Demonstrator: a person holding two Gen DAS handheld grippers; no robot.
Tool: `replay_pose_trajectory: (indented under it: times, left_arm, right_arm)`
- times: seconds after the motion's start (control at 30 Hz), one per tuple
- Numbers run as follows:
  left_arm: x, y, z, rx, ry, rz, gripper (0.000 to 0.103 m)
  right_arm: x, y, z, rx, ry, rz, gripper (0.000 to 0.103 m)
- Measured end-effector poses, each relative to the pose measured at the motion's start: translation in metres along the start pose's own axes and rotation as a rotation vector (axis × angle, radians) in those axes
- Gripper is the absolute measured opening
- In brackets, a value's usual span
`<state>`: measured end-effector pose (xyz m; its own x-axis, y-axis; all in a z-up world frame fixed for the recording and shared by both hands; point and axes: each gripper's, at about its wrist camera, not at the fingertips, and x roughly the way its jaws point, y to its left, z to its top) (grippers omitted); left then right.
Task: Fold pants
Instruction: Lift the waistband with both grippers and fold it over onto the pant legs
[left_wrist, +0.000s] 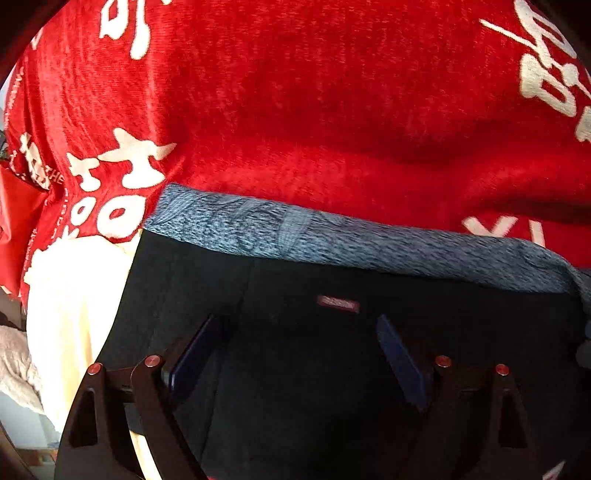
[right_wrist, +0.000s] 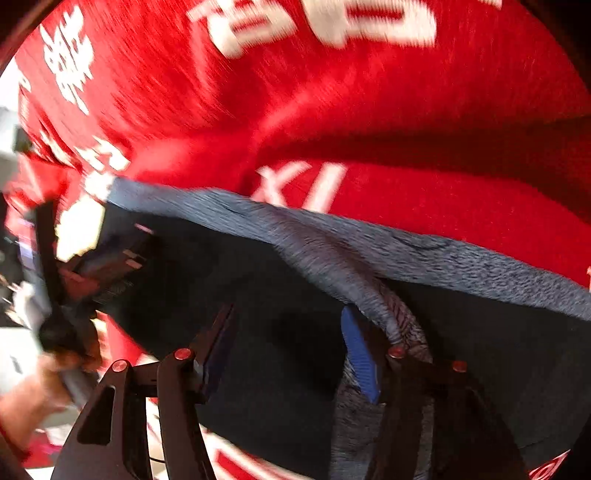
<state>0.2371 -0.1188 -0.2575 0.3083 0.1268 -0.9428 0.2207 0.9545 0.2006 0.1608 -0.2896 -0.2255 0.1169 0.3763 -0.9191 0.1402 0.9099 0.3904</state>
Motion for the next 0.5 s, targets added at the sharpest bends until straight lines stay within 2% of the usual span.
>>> replay_pose_trajectory:
  times: [0.1, 0.23, 0.43, 0.5]
  left_arm:
    - [-0.023, -0.011, -0.011, 0.029, -0.003, -0.027, 0.088]
    - [-0.058, -0.045, -0.042, 0.133, 0.008, -0.091, 0.088]
    - [-0.100, -0.126, -0.101, 0.290, 0.054, -0.265, 0.088]
    - [-0.108, -0.150, -0.117, 0.341, 0.065, -0.311, 0.088]
  right_arm:
    - [-0.023, -0.007, -0.008, 0.019, -0.059, 0.057, 0.056]
    - [-0.058, -0.015, -0.035, 0.032, -0.115, 0.039, 0.057]
    - [-0.099, -0.050, -0.131, 0.156, -0.130, -0.038, 0.057]
    - [-0.112, -0.064, -0.179, 0.234, -0.132, -0.069, 0.057]
